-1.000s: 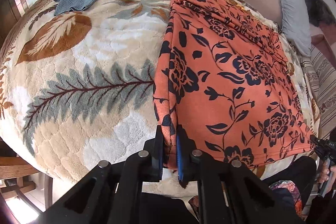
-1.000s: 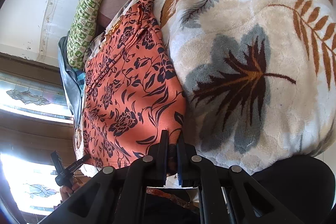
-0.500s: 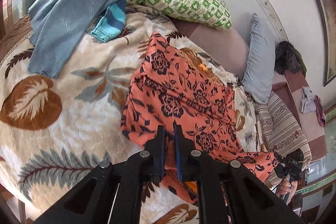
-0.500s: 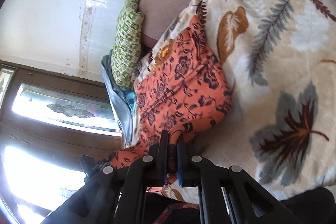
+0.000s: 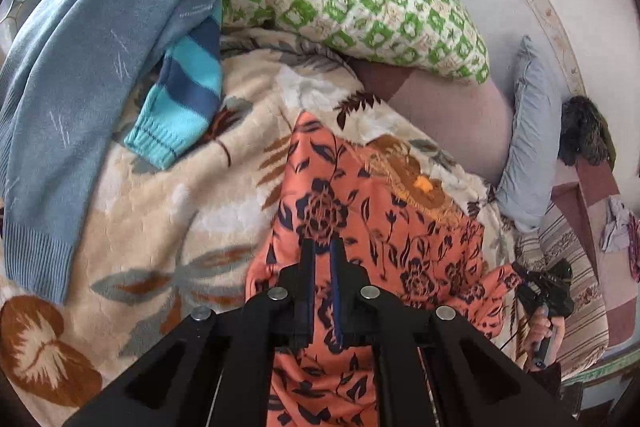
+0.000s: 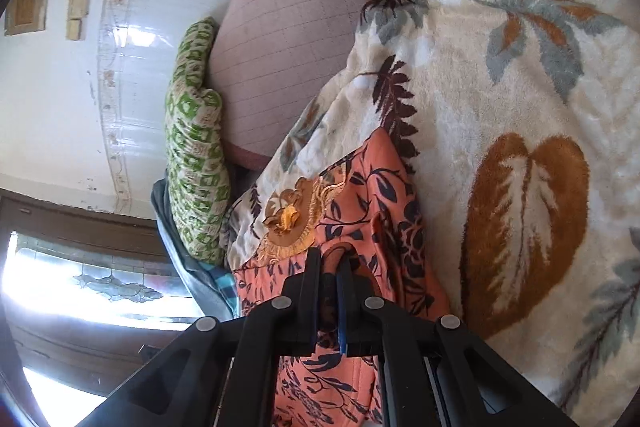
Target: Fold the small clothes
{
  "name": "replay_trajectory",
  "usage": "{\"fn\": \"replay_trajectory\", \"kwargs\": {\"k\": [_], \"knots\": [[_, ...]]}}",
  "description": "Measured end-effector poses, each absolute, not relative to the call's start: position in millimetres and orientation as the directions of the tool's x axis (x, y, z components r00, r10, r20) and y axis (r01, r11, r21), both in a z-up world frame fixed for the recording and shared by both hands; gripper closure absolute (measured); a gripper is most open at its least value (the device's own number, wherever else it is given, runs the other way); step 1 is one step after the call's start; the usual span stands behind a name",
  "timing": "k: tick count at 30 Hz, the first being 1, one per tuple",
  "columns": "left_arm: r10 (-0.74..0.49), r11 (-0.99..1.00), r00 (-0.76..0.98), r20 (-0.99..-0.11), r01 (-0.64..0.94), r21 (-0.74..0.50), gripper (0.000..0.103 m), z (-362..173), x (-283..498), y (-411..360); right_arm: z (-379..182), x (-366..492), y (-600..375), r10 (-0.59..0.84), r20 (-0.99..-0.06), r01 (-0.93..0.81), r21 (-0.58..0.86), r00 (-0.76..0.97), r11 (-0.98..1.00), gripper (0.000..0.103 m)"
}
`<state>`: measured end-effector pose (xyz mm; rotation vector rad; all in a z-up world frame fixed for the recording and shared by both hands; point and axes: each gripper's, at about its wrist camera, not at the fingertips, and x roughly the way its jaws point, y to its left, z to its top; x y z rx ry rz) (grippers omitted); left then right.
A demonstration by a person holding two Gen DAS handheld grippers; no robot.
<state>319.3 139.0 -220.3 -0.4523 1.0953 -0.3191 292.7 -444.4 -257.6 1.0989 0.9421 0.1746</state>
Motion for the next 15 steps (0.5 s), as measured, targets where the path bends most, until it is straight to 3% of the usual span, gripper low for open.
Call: {"fn": "replay_trajectory", "kwargs": {"k": [3, 7, 12, 15], "knots": [[-0.421, 0.895, 0.396, -0.816, 0.036, -0.444, 0.094, -237.5, 263.5, 126.7, -278.7, 274.3, -444.2, 0.539, -0.589, 0.318, 0.797, 0.603, 0.514, 0.096], [-0.4, 0.9, 0.351, -0.847, -0.024, -0.435, 0.052, -248.1, 186.3, 119.5, -293.7, 231.0, -452.0, 0.554, -0.535, 0.315, 0.838, 0.639, 0.446, 0.096], [-0.32, 0.936, 0.354, -0.879, -0.026, -0.351, 0.041, -244.1, 134.4, 89.8, -286.8, 197.7, -449.5, 0.551, -0.489, 0.296, 0.865, 0.675, 0.406, 0.096], [-0.271, 0.945, 0.338, -0.902, -0.084, -0.315, 0.04, -257.1, 122.9, 78.3, -265.9, 196.8, -438.8, 0.558, -0.482, 0.244, 0.86, 0.675, 0.449, 0.096]]}}
